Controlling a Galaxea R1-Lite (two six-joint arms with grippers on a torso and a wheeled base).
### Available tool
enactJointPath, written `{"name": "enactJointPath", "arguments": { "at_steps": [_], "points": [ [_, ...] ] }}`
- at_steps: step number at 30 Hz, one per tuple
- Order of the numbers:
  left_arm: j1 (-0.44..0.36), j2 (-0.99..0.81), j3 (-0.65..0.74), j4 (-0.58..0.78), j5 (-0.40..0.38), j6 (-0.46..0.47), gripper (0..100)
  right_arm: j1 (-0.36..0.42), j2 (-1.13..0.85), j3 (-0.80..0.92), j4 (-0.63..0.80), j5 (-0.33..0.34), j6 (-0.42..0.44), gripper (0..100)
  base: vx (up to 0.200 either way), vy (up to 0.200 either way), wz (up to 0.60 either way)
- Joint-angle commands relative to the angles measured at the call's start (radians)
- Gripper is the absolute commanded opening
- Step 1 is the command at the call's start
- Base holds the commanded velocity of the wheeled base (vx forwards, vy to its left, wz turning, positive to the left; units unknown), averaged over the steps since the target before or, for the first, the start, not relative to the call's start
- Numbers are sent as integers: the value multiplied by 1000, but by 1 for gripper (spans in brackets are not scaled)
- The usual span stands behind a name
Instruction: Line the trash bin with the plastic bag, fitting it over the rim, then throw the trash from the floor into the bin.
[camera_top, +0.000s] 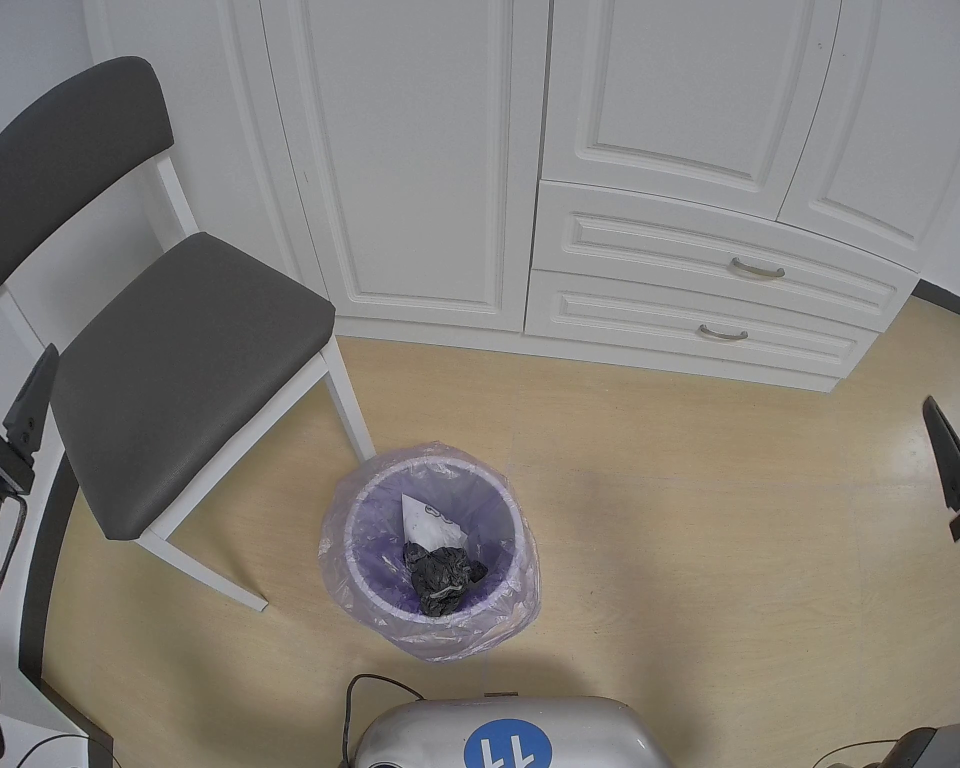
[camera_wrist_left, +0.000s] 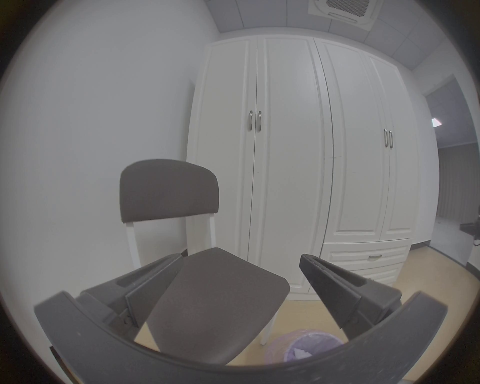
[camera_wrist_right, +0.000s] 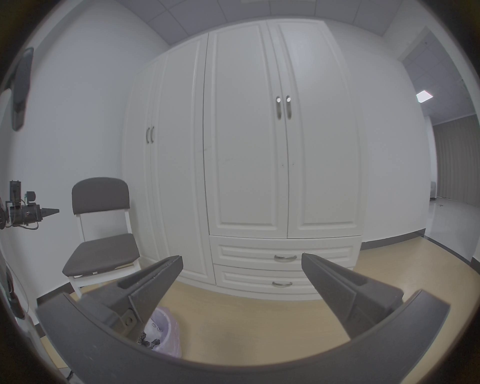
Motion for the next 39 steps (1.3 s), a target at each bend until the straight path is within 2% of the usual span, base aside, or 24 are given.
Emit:
{"name": "enactJointPath", "arguments": {
  "at_steps": [1,5,7,8,10,13,14,15,17,23,24,26,28,29,31,33,35,39],
  "points": [
    [93,-349,-112,313,-7,45,100,-58,-438,109,165,-36,13,100,0,0,0],
    [168,-526,-133,492,-74,42,100,-191,-594,97,317,-24,27,100,0,0,0],
    [183,-564,-144,535,-93,37,100,-211,-631,97,344,-22,40,100,0,0,0],
    [200,-629,-158,618,-106,34,100,-240,-691,103,390,-22,66,100,0,0,0],
    [211,-684,-165,688,-108,25,100,-274,-740,117,437,-22,88,100,0,0,0],
    [216,-733,-165,748,-111,16,100,-317,-768,126,450,-22,109,100,0,0,0],
    [216,-759,-165,777,-114,16,100,-359,-794,120,460,-9,123,100,0,0,0],
    [217,-777,-165,796,-117,16,100,-368,-824,120,463,14,126,100,0,0,0],
    [217,-804,-158,828,-122,16,100,-375,-852,126,472,44,128,100,0,0,0],
    [216,-853,-130,879,-122,16,100,-375,-852,129,478,34,134,100,0,0,0],
    [217,-853,-55,886,-109,9,100,-375,-852,129,518,44,163,100,0,0,0],
    [211,-853,-21,902,-120,8,100,-375,-852,129,576,47,169,100,0,0,0],
    [173,-853,-1,920,-122,6,100,-375,-852,129,621,47,169,100,0,0,0],
    [117,-851,20,952,-117,2,100,-375,-852,129,654,48,169,100,0,0,0],
    [71,-853,52,971,-111,-1,100,-375,-852,129,679,60,171,100,0,0,0],
    [62,-854,85,972,-103,-6,100,-375,-852,129,697,77,171,100,0,0,0],
    [61,-854,180,960,-102,-1,100,-375,-852,129,748,120,175,100,0,0,0],
    [36,-865,220,988,-100,-12,100,-377,-852,129,820,143,171,100,0,0,0]
  ]
}}
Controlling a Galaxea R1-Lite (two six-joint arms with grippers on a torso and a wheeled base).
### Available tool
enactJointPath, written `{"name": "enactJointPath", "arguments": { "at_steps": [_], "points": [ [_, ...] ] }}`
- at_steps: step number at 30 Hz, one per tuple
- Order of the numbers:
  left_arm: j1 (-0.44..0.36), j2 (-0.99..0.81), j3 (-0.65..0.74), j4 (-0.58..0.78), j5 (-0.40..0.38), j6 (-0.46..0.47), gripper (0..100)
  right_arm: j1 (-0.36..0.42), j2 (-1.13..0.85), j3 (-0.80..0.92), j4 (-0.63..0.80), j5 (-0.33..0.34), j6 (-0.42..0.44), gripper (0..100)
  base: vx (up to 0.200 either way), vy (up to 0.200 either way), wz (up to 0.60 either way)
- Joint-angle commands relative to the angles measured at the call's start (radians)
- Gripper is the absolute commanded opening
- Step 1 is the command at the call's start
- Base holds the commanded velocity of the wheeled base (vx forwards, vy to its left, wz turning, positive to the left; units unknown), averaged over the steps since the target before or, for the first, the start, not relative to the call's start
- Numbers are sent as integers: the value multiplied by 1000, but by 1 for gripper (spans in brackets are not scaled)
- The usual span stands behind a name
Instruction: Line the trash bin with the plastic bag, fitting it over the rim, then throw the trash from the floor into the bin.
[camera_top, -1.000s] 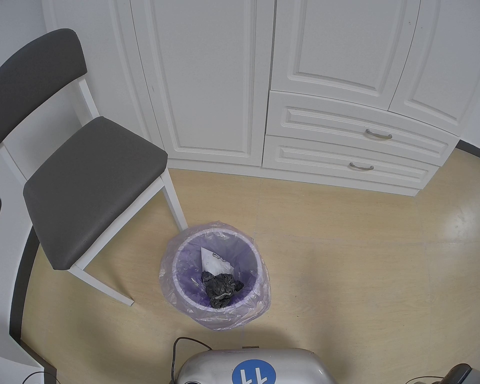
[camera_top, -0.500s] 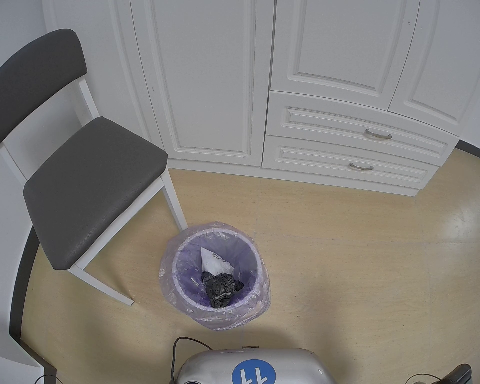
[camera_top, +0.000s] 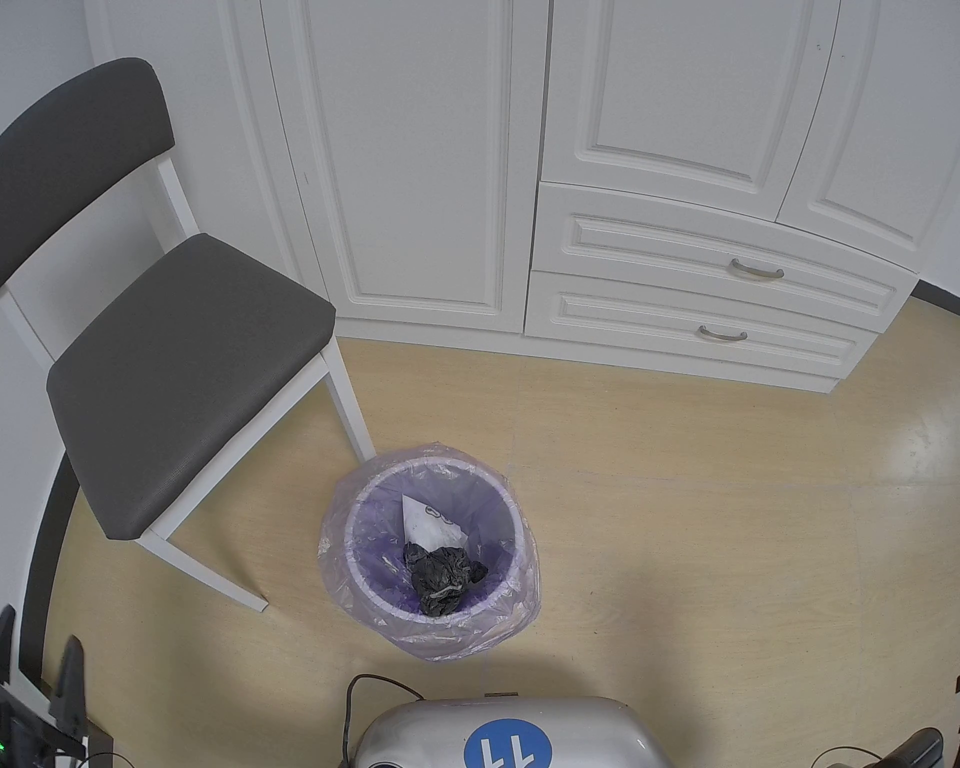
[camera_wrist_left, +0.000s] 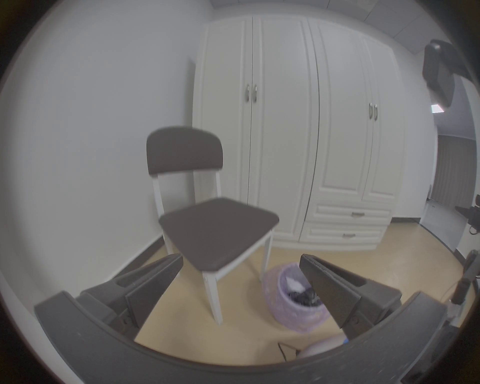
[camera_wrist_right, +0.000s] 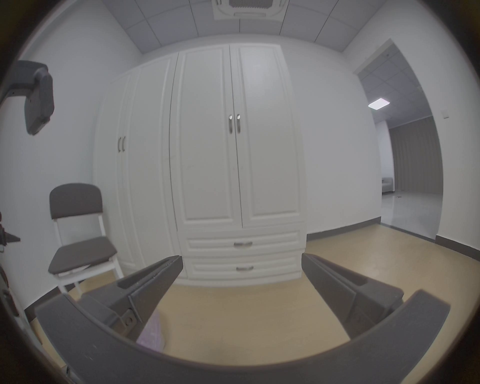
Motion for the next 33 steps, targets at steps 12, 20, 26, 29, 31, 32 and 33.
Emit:
{"name": "enactJointPath", "arguments": {
  "at_steps": [12,20,26,29,31,32,33],
  "points": [
    [-104,-92,65,108,41,-30,100,-2,-11,17,253,27,-8,100,0,0,0],
    [-102,-91,36,180,163,-44,100,-2,-11,17,288,-45,31,100,0,0,0],
    [-105,-92,36,182,119,-24,100,-2,-11,17,288,23,11,100,0,0,0],
    [-105,-92,36,182,114,-27,100,-2,-11,17,288,38,0,100,0,0,0],
    [-107,-94,36,183,107,-27,100,-2,-11,17,302,40,1,100,0,0,0],
    [-107,-94,36,183,99,-25,100,-2,-11,17,305,44,-2,100,0,0,0],
    [-107,-94,37,182,93,-18,100,-2,-11,17,306,44,-5,100,0,0,0]
  ]
}}
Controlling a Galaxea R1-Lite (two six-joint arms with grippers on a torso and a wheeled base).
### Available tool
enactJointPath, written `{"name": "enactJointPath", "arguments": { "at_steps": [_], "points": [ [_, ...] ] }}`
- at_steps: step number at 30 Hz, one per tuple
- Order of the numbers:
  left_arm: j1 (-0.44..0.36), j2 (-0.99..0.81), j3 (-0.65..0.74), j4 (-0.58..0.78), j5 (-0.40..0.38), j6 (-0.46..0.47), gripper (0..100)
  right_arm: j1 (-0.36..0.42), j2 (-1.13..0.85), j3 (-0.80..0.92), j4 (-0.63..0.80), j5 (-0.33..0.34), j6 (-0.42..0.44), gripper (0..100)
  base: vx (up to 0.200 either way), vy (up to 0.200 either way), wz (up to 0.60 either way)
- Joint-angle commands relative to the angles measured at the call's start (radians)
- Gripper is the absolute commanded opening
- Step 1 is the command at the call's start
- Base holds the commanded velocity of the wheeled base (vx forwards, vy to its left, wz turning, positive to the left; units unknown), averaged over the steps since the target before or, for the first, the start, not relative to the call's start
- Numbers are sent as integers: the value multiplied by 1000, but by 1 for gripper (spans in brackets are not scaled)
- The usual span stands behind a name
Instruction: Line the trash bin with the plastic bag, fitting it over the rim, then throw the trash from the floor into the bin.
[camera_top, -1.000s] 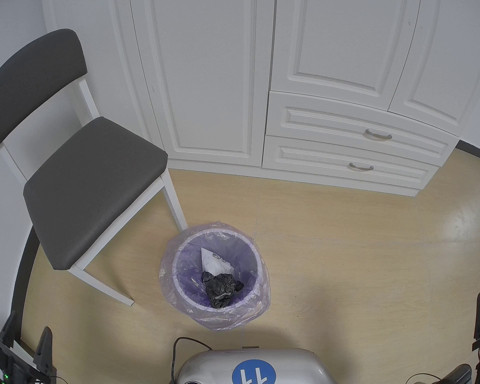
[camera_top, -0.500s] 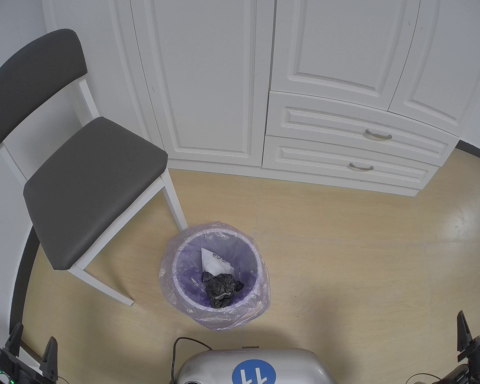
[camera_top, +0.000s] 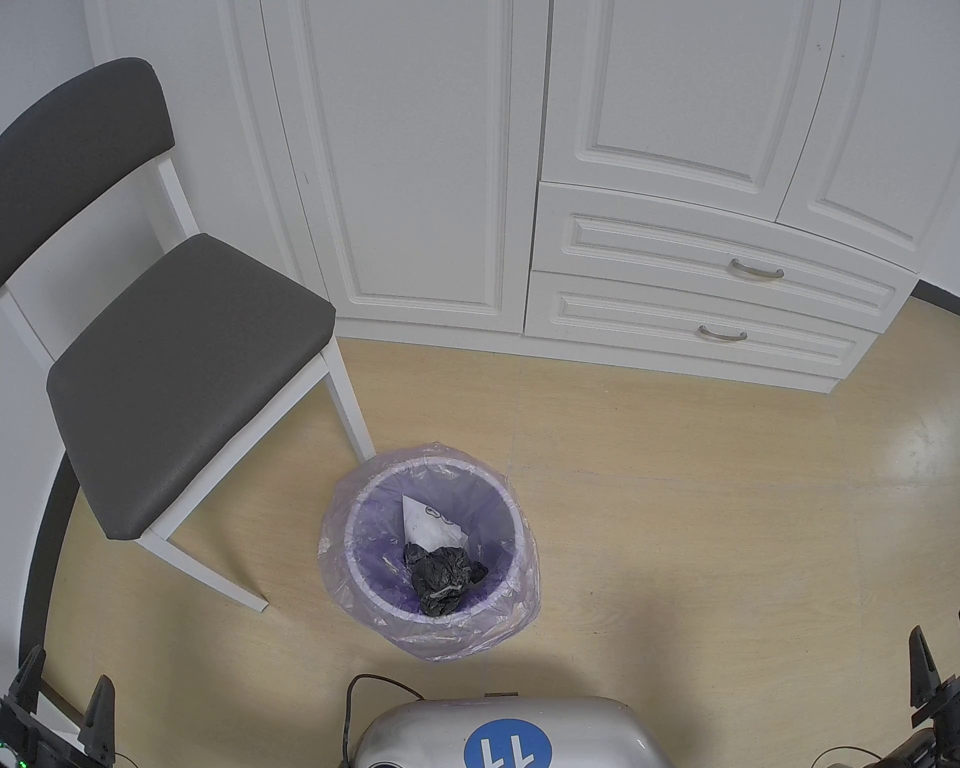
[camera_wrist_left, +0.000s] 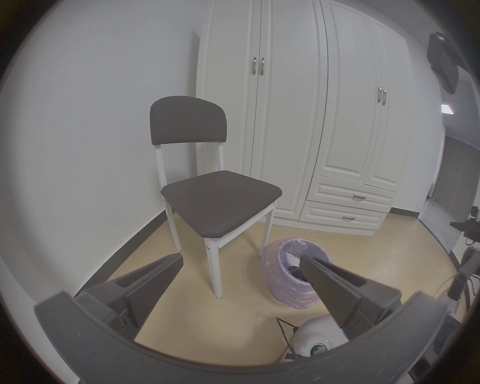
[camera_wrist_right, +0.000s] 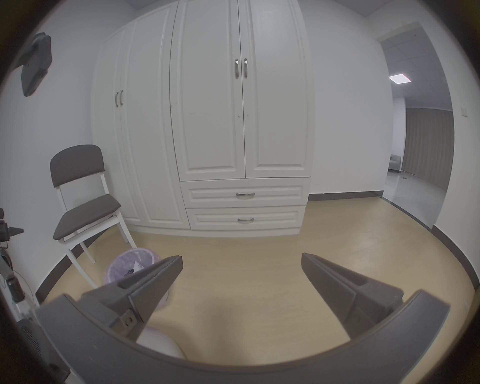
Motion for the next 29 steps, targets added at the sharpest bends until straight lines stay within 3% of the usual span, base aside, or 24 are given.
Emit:
{"name": "enactJointPath", "arguments": {
  "at_steps": [1,7,11,29],
  "points": [
    [-1,-11,0,1,-20,7,100,0,-12,16,8,3,-7,100,0,0,0],
    [-4,1,0,5,-58,69,100,0,-12,18,12,47,-36,100,0,0,0],
    [-1,-11,36,-29,-53,124,100,0,-12,13,78,141,-88,100,0,0,0],
    [0,-10,49,-68,-4,73,100,2,-12,18,57,119,-67,100,0,0,0]
  ]
}}
